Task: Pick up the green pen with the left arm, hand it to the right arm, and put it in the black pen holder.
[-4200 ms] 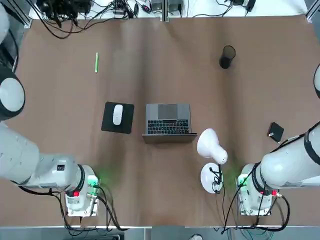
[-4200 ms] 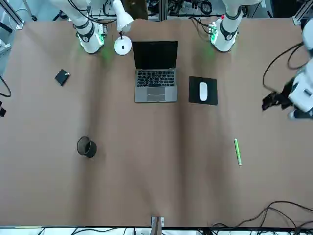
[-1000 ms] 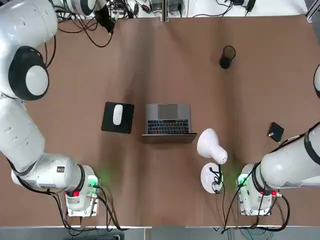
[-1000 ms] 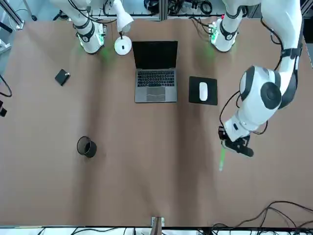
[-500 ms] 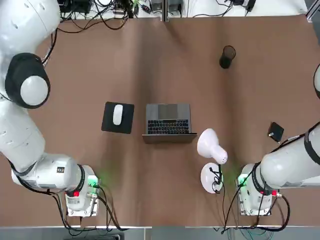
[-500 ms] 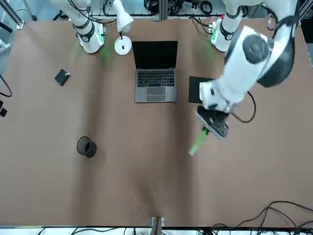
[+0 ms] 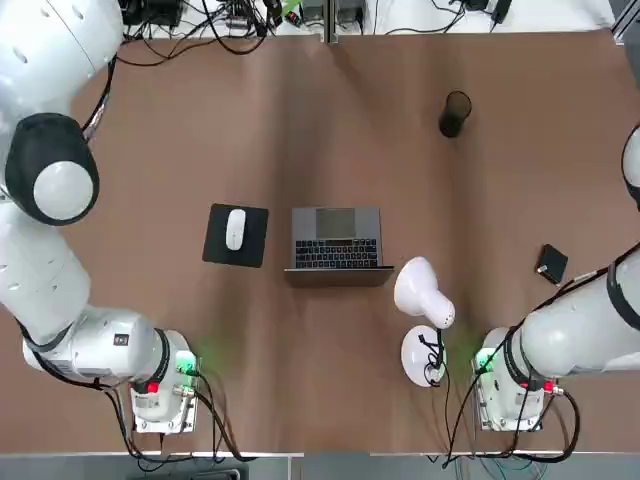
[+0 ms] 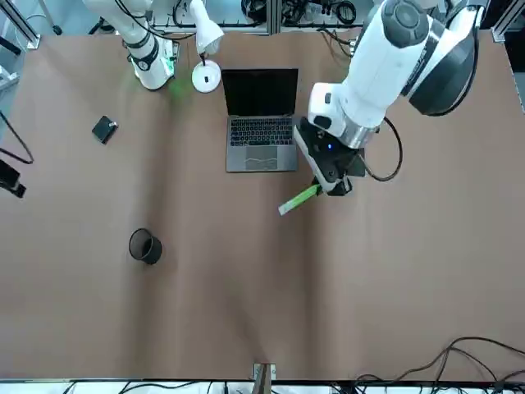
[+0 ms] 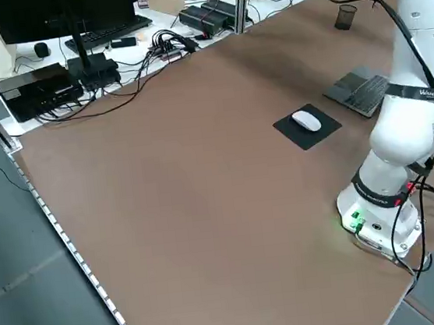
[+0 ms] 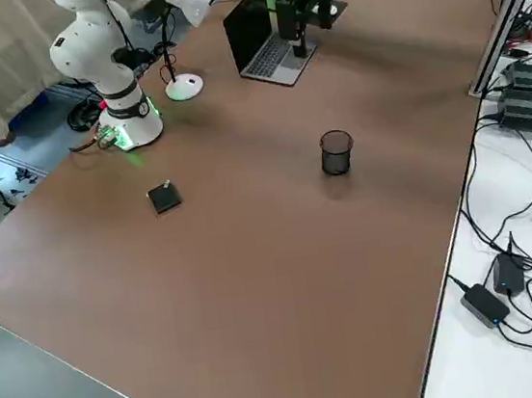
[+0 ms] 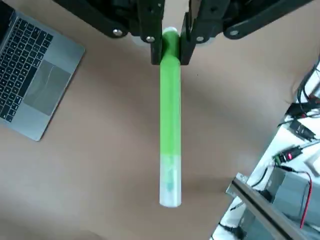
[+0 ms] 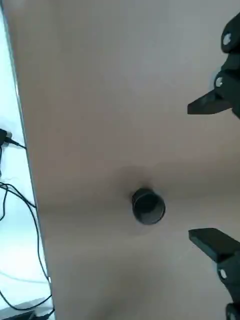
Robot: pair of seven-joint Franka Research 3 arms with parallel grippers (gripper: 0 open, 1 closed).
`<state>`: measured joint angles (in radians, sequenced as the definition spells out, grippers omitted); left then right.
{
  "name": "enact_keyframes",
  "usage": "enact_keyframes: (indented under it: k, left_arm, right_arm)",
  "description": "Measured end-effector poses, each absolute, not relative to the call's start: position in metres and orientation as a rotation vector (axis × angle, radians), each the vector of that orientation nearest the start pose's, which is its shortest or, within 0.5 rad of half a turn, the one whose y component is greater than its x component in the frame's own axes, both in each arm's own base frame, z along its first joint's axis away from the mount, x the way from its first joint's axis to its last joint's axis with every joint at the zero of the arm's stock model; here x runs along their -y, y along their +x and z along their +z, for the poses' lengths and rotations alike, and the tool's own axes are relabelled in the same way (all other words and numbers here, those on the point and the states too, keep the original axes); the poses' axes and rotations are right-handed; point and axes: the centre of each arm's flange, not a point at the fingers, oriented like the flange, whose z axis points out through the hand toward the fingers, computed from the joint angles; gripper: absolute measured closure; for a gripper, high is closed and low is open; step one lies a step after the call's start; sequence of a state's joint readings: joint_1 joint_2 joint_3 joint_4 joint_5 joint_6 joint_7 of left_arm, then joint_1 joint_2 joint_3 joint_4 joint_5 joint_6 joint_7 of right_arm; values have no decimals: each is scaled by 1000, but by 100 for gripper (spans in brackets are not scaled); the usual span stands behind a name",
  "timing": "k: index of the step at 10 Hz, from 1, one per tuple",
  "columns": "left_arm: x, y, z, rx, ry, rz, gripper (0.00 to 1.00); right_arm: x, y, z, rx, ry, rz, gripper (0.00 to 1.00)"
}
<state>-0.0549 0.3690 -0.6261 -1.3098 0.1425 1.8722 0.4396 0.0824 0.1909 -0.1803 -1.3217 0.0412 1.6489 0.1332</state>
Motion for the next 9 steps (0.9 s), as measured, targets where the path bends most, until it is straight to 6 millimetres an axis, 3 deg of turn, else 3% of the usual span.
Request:
enact_keyframes:
  k: [2, 5, 6, 9]
  left_arm:
    - [359, 573, 594, -1672, -2751, -426, 82]
    - [370, 568, 604, -1592, -2912, -467, 82]
    - [376, 568, 602, -1600, -2928, -476, 82]
    - [421, 556, 583, -1665, -2930, -459, 82]
  right_arm:
    - [-6, 628, 625, -576, -3049, -185, 0]
    - [-74, 642, 579, -767, -2863, 21, 0]
    - [-107, 639, 577, -871, -2797, 68, 0]
    - [-221, 621, 594, -1138, -2611, 29, 0]
